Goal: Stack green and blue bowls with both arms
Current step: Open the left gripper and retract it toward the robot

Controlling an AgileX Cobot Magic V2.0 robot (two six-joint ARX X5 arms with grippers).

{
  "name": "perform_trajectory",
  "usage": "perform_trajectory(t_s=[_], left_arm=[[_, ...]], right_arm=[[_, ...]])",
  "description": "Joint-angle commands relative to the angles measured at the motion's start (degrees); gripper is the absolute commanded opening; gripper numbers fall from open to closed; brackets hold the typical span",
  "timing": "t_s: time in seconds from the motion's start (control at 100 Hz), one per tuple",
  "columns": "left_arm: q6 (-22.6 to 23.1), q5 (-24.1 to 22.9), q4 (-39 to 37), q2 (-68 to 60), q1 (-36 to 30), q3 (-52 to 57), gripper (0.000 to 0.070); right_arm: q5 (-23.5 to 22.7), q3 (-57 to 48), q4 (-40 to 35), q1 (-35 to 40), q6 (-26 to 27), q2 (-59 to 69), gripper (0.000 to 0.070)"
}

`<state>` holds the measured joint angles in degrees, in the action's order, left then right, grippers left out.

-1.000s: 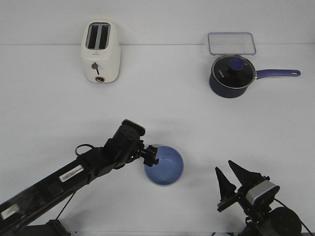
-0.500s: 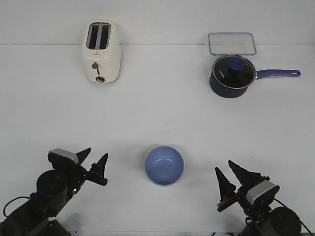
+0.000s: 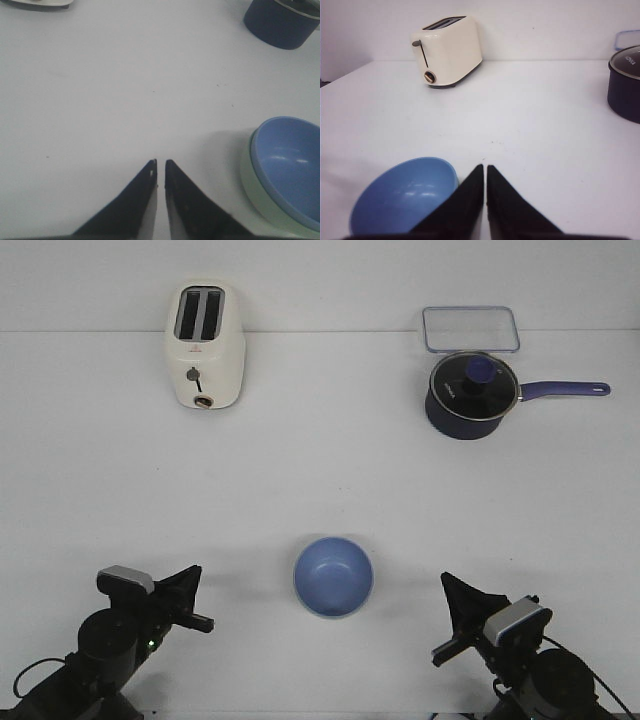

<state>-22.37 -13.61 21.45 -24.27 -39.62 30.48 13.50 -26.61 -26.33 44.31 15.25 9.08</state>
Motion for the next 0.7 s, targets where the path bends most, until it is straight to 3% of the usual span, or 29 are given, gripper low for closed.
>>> perform_trajectory(t_s=[0.0,0.61,0.69], left_arm=[[0.7,-0.3,-0.6,0.2,-0.4,0.6,0.0015],[0.8,-0.3,-0.5,1.4,-0.1,0.6,0.0015],[9.2,-1.2,-1.9,3.6,3.0,-0.4,0.0013]], right_arm=[[0.0,-0.4,0.6,0.5,0.3,-0.1,0.0009],[0.0,-0.4,0.6,0.5,0.3,-0.1,0.0009],[0.0,-0.4,0.6,0.5,0.3,-0.1,0.0009]])
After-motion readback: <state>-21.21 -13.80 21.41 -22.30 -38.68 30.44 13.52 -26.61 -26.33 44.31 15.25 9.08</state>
